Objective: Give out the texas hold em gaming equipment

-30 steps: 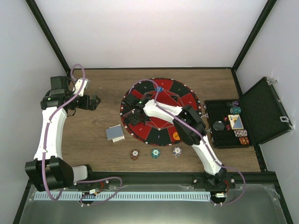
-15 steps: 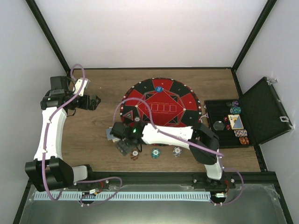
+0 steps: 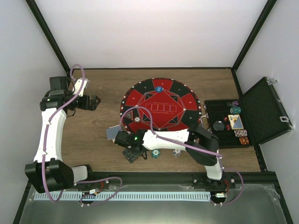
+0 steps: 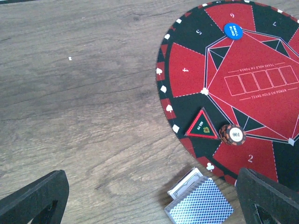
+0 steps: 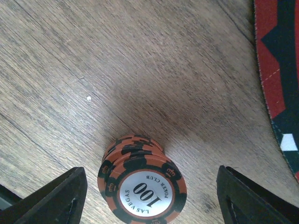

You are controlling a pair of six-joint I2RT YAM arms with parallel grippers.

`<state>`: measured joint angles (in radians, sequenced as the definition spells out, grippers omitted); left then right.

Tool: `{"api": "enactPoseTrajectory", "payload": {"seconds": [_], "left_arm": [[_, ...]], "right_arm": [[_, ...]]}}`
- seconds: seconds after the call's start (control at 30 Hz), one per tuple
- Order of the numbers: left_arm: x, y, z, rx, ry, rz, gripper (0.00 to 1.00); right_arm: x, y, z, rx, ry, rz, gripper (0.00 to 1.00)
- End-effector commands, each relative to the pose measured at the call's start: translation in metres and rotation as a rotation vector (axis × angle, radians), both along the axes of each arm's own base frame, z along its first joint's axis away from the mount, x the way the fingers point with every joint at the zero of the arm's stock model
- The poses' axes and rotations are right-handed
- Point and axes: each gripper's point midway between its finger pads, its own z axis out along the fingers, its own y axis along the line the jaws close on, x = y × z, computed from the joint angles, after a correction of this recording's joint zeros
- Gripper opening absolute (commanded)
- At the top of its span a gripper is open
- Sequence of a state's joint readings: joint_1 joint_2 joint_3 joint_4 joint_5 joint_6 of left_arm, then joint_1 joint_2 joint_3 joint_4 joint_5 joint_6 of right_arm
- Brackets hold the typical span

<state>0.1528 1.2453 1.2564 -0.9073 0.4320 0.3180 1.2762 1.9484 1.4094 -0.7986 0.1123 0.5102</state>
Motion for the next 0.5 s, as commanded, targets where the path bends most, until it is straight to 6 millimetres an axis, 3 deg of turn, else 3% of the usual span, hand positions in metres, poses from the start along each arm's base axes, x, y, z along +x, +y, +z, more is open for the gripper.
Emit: {"api": "enactPoseTrajectory", "payload": {"seconds": [0.0, 0.23, 0.47], "left_arm": [[-0.0018, -0.0007, 0.015, -0.003, -0.038, -0.005, 1.0], [-0.002, 0.0001, 0.0149, 0.002, -0.037, -0.003, 1.0], [-0.0017, 0.0004, 0.0148, 0.003, -0.039, -0.002, 1.0]], "right_arm": [[-0.0029, 0.0085, 0.009, 0.048, 0.003, -0.004, 0.76], [-0.0058, 0.0118, 0.0063, 0.057, 0.007, -0.004, 0.61], [-0.0052, 0.0086, 0.0001, 0.036, 0.005, -0.005, 0.6]]}}
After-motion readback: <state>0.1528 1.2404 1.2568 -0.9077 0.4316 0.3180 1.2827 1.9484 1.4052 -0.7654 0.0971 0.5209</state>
